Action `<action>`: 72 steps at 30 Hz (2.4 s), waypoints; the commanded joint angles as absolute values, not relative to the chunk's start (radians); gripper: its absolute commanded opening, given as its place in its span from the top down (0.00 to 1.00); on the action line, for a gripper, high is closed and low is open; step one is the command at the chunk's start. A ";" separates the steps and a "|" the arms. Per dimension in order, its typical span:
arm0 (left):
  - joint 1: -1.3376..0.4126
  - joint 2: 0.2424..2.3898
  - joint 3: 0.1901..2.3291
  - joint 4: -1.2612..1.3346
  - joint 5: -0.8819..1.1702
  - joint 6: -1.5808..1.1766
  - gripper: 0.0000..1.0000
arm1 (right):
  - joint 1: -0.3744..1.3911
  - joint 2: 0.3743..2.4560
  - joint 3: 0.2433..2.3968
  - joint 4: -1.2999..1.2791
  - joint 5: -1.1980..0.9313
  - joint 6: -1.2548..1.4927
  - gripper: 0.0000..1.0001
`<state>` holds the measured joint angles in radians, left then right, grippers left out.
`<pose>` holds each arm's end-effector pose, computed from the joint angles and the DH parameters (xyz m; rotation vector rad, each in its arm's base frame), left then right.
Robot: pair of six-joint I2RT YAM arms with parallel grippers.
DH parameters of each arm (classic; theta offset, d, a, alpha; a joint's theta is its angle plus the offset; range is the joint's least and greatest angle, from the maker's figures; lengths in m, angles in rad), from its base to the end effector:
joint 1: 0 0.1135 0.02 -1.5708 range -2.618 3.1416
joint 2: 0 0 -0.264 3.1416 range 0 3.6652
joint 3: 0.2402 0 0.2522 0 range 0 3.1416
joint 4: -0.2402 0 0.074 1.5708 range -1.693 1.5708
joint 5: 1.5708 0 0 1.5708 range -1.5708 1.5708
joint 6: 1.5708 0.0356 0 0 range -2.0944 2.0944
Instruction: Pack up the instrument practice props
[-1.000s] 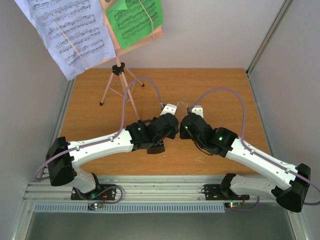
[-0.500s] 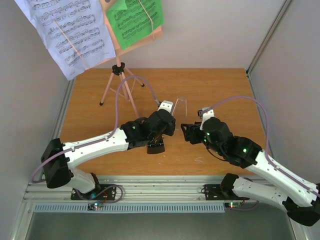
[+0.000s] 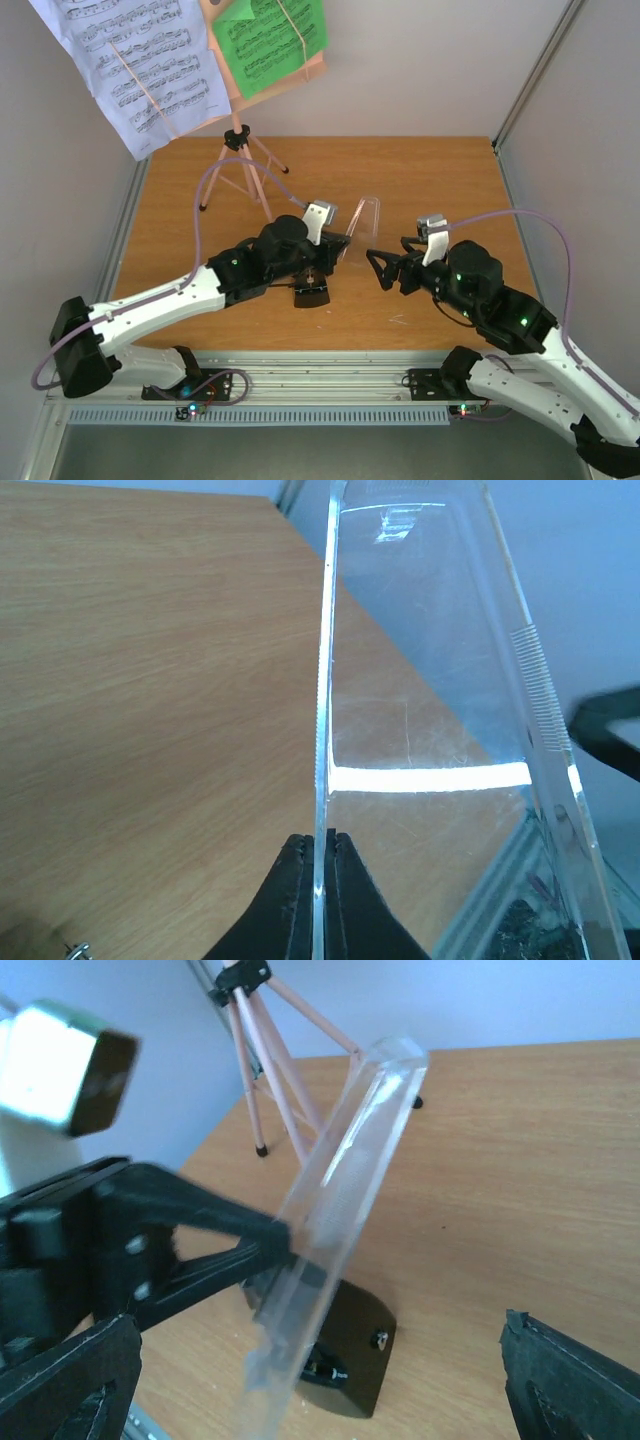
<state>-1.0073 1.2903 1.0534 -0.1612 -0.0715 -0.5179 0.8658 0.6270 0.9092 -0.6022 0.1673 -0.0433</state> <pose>0.1624 -0.2523 0.3256 0.4573 2.0360 -0.9034 0.0877 0.0939 0.3599 -0.7319 1.7602 0.4030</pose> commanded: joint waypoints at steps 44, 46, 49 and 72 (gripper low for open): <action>-0.879 0.991 0.720 0.531 0.635 -0.782 0.99 | 0.554 0.825 0.757 0.517 -0.902 0.433 0.10; -0.879 0.999 0.720 0.536 0.634 -0.784 1.00 | 0.556 0.829 0.762 0.510 -0.902 0.429 0.10; -0.879 1.002 0.722 0.532 0.623 -0.788 1.00 | 0.562 0.838 0.760 0.513 -0.903 0.427 0.13; -0.879 0.999 0.723 0.528 0.609 -0.780 1.00 | 0.573 0.870 0.758 0.550 -0.928 0.451 0.30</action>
